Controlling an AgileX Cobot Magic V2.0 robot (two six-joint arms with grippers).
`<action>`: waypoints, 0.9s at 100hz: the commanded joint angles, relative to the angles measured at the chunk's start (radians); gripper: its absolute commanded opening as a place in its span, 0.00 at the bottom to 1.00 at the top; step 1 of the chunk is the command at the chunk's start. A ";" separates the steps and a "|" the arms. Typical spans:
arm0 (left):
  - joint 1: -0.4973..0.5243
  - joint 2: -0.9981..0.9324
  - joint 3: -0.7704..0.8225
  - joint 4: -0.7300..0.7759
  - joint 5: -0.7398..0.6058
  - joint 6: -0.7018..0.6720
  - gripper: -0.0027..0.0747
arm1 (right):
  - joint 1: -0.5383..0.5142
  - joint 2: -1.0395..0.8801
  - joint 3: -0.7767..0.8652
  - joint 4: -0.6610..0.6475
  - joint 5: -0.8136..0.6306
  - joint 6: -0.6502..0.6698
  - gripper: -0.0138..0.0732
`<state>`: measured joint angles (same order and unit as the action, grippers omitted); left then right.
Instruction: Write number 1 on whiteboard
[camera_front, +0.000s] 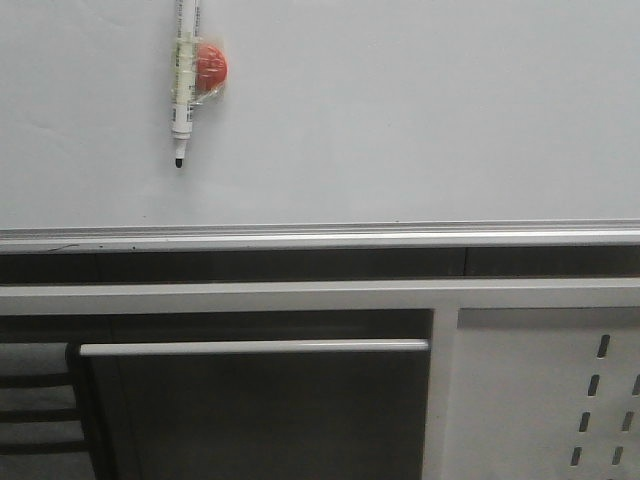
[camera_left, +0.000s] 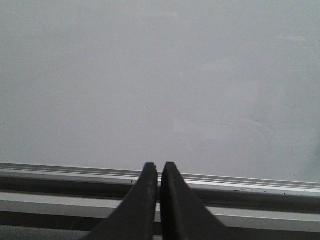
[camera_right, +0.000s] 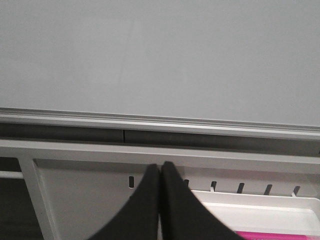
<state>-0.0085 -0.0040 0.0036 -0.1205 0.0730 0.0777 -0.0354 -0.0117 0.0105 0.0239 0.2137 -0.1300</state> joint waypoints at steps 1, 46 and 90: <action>0.003 -0.022 0.041 -0.001 -0.073 -0.008 0.01 | -0.007 -0.015 0.027 -0.011 -0.073 -0.003 0.09; 0.003 -0.022 0.041 -0.003 -0.073 -0.008 0.01 | -0.007 -0.015 0.027 -0.011 -0.078 -0.003 0.09; 0.003 -0.022 0.041 -0.005 -0.073 -0.008 0.01 | -0.007 -0.015 0.027 -0.011 -0.141 -0.003 0.09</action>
<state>-0.0085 -0.0040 0.0036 -0.1205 0.0730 0.0777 -0.0354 -0.0117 0.0105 0.0239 0.1788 -0.1300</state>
